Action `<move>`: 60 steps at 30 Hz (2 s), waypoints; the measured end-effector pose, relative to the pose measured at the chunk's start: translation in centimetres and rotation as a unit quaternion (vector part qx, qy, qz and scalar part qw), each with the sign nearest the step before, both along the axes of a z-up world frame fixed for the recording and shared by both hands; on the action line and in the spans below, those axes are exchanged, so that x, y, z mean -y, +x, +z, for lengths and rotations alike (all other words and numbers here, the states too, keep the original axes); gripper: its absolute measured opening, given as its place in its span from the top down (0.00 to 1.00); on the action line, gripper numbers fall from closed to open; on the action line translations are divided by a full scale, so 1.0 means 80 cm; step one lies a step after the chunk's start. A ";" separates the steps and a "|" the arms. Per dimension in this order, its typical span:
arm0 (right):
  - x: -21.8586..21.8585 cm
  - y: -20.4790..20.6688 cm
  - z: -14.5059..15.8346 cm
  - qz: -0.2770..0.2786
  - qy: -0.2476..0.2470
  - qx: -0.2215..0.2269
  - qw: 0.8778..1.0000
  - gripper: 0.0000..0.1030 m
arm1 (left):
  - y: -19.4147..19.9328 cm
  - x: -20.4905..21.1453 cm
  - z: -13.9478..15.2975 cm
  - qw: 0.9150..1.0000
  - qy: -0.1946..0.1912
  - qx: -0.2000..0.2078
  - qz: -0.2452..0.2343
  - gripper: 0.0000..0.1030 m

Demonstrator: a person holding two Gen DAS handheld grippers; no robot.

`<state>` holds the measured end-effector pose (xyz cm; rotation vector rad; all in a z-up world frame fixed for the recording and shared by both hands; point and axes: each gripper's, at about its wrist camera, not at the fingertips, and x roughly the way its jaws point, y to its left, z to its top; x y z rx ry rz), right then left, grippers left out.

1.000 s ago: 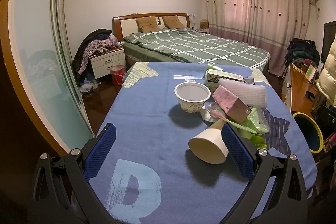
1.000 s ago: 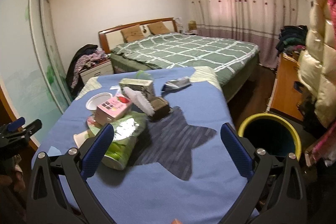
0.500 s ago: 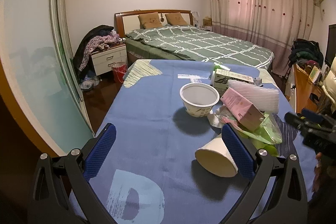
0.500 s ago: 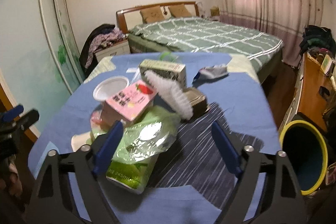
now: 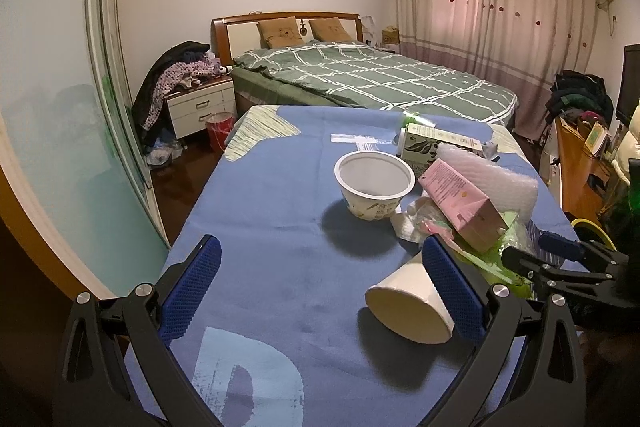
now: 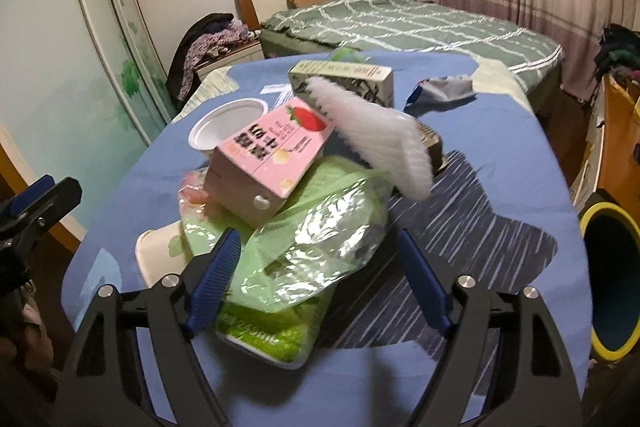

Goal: Collect trash
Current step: 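Reach the right tool to the green plastic bag and grasp it, then carry the green bag over the yellow bin and open the right tool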

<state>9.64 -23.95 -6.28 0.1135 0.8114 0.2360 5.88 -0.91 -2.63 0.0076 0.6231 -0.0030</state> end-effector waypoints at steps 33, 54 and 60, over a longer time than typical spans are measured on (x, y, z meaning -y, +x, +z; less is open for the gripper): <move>0.026 -0.056 0.093 -0.009 -0.020 0.149 0.989 0.88 | -0.003 0.014 0.001 1.000 0.003 -0.001 -0.017 0.04; 0.213 -0.086 0.080 -0.236 -0.072 0.155 0.957 0.87 | 0.003 0.048 -0.020 0.999 0.012 -0.022 -0.048 0.04; 0.307 -0.070 0.011 -0.321 -0.096 0.073 0.939 0.86 | 0.005 0.061 -0.026 0.998 0.017 -0.030 -0.058 0.04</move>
